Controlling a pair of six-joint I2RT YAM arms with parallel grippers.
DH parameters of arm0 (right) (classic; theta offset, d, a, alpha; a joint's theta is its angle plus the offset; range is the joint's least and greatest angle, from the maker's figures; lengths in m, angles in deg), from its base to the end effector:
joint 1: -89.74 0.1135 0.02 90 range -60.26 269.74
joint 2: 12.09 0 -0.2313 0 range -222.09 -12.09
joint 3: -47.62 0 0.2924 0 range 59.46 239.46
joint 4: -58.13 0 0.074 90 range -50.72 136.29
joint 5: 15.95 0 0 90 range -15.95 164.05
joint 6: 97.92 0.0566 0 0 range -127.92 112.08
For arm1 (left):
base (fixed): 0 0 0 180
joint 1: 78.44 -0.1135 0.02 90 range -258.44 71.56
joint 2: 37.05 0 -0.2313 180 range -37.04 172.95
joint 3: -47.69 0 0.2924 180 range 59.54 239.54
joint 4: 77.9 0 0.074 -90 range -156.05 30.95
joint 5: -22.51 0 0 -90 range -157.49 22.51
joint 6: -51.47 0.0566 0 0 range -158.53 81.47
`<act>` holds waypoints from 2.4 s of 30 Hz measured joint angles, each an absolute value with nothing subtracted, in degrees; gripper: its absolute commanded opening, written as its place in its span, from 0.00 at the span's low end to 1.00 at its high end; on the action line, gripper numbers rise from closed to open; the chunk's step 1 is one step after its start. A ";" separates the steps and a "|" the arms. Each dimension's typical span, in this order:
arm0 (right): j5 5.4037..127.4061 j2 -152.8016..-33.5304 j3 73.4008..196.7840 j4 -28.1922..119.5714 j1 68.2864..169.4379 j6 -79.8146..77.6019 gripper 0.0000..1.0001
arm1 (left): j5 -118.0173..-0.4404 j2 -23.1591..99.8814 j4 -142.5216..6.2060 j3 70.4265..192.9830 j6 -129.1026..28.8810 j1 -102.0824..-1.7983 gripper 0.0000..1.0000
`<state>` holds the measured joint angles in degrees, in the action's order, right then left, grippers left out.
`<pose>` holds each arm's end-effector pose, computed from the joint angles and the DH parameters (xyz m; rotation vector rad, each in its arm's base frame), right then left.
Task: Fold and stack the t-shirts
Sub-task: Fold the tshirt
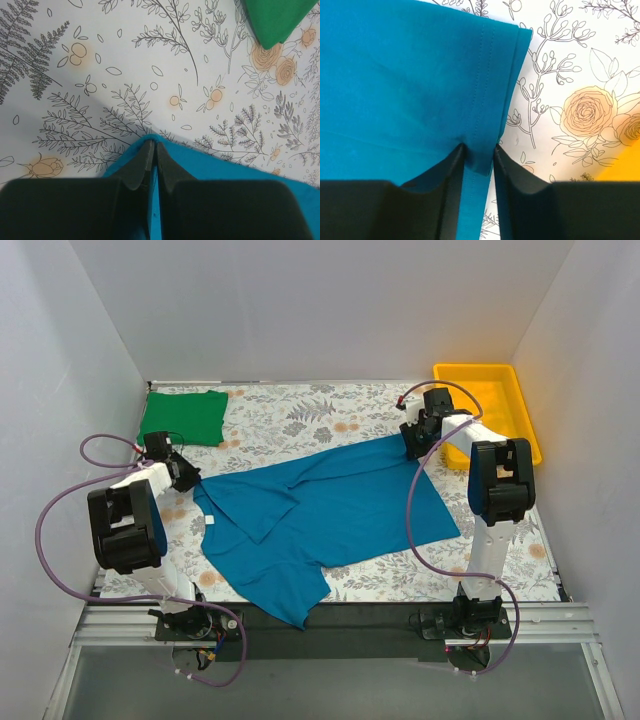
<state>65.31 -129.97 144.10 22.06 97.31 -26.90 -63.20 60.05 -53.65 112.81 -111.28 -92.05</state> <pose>0.4650 0.0705 0.1017 -0.6433 2.4783 0.1204 0.3598 0.0827 0.0797 -1.7740 1.9340 -0.4786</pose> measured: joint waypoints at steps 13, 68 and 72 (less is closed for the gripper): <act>65.90 -129.97 144.10 22.41 97.07 -27.52 0.01 | -62.95 61.69 -53.65 112.88 -110.74 -92.37 0.00; 52.07 -135.26 159.16 24.29 98.12 -28.63 0.56 | -54.74 60.58 -54.96 113.05 -106.08 -92.92 0.54; 56.40 -136.88 159.22 24.33 95.71 -24.67 0.56 | -54.58 60.58 -55.57 113.05 -105.99 -92.92 0.54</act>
<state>56.40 -136.88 159.22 24.33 95.71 -24.67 -54.58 60.58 -55.57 113.05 -105.99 -92.92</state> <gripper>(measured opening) 0.558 0.543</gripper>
